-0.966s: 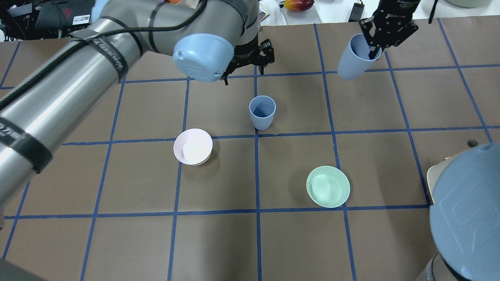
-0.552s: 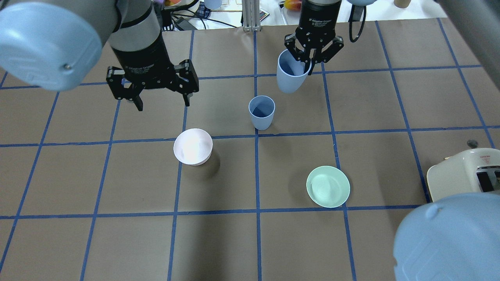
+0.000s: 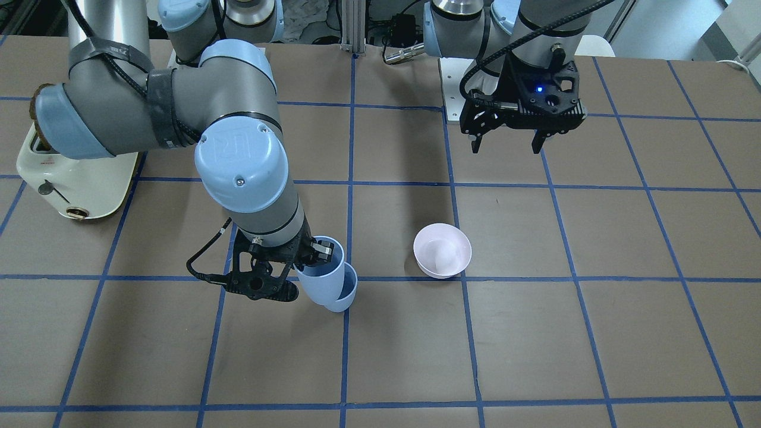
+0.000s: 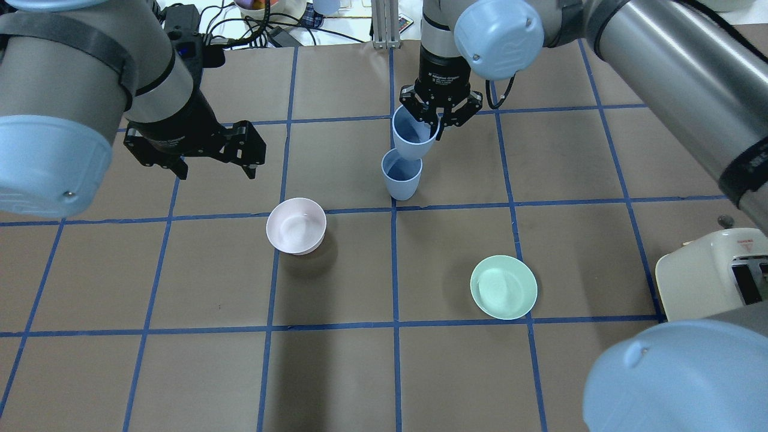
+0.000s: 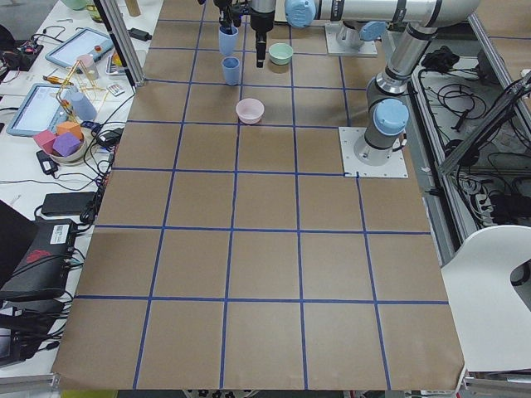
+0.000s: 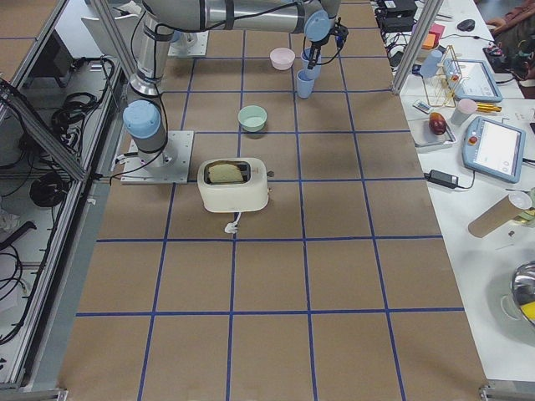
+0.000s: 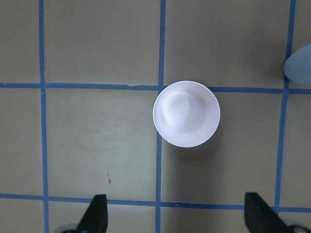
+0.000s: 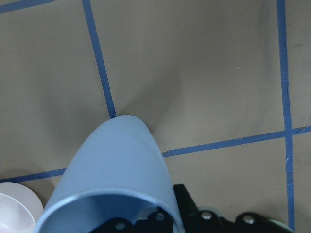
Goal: Stack blue cups with both arms
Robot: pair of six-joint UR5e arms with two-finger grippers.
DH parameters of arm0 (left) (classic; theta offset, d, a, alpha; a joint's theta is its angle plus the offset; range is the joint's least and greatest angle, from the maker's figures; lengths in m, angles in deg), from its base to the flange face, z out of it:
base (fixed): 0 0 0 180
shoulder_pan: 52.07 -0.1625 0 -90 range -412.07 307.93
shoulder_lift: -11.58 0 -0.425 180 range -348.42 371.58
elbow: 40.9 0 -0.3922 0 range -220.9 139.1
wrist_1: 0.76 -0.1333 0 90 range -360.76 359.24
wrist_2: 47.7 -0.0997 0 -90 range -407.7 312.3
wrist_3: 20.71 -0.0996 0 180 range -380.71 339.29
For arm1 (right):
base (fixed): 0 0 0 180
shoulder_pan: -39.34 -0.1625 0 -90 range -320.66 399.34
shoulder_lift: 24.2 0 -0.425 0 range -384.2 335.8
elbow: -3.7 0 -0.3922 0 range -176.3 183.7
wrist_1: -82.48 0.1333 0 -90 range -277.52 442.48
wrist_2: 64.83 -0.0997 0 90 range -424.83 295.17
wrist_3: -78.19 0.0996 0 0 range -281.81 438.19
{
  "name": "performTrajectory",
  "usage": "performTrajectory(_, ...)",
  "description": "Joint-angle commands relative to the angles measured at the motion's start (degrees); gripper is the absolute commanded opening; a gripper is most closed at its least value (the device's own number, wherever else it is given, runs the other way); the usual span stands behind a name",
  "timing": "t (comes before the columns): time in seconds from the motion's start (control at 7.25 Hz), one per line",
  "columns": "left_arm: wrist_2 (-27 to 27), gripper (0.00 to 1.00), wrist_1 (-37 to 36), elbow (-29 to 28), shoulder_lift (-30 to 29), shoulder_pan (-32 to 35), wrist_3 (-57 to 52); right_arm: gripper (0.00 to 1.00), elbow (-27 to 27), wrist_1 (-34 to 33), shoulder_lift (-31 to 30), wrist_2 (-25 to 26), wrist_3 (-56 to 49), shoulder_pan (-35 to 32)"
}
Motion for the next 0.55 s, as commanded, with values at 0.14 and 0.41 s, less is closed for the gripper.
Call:
performTrajectory(0.14, 0.1, 1.0, 1.4, -1.7, -0.4, -1.1, -1.6, 0.0, 0.9, -1.5, 0.5, -0.2, 0.5, -0.2)
performTrajectory(0.41, 0.1, 1.0, 1.9, -1.7, -0.1, -1.2, -1.6, 0.0, 0.9, 0.2, -0.1, -1.6, 1.0, -0.2)
